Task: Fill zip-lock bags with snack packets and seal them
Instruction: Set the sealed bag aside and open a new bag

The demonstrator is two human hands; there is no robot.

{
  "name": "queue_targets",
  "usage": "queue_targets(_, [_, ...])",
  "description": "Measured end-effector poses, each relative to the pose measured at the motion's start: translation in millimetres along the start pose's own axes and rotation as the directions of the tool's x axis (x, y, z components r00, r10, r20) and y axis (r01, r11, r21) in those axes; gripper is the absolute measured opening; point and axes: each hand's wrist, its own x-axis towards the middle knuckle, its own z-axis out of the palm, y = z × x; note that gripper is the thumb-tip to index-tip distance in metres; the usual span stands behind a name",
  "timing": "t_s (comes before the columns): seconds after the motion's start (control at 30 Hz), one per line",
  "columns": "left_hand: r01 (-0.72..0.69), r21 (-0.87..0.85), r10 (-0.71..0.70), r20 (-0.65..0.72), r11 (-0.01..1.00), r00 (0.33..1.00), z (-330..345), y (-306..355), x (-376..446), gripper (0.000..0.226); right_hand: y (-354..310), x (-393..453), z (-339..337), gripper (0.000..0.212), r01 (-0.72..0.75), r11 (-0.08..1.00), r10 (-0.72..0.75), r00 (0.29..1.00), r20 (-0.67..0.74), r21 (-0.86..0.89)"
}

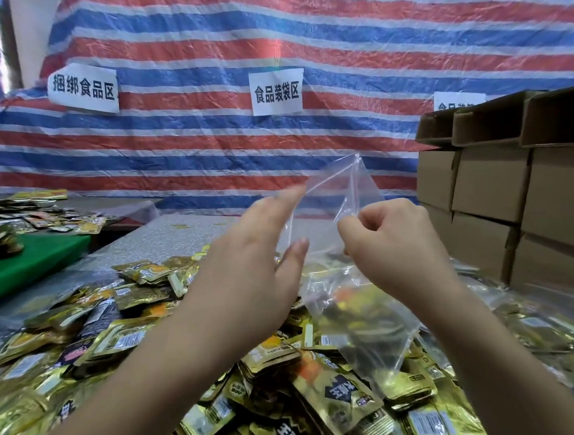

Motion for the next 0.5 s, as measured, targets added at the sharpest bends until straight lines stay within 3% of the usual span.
queue_targets(0.07, [-0.018, 0.033, 0.014, 0.109, 0.999, 0.994, -0.3, 2.0, -0.1, 0.028, 0.1, 0.9, 0.0, 0.035, 0.004, 1.0, -0.004, 1.0, -0.017, 0.005])
queue_targets(0.17, [-0.026, 0.134, -0.008, 0.245, 0.991, 0.97, 3.1, 0.9, -0.8, 0.041, -0.8, 1.0, 3.2, 0.036, -0.006, 0.996, 0.007, 1.0, -0.01, 0.084])
queue_targets(0.27, [-0.041, 0.114, 0.025, 0.143, 0.993, 0.989, 6.9, -8.8, 3.5, 0.022, -0.8, 1.8, 4.7, 0.036, -0.05, 0.976, 0.044, 0.999, 0.03, 0.21])
queue_targets(0.37, [0.016, -0.015, -0.015, 0.039, 1.0, 0.999, 8.0, -18.3, 9.5, 0.024, -2.8, 2.2, 3.3, 0.032, -0.091, 0.939, 0.061, 0.993, 0.099, 0.331])
queue_targets(0.5, [0.053, -0.086, -0.049, 0.044, 0.995, 0.998, 3.1, -21.4, 11.9, 0.029, -9.6, 0.3, -2.9, 0.052, -0.073, 0.888, -0.02, 0.98, 0.198, 0.454])
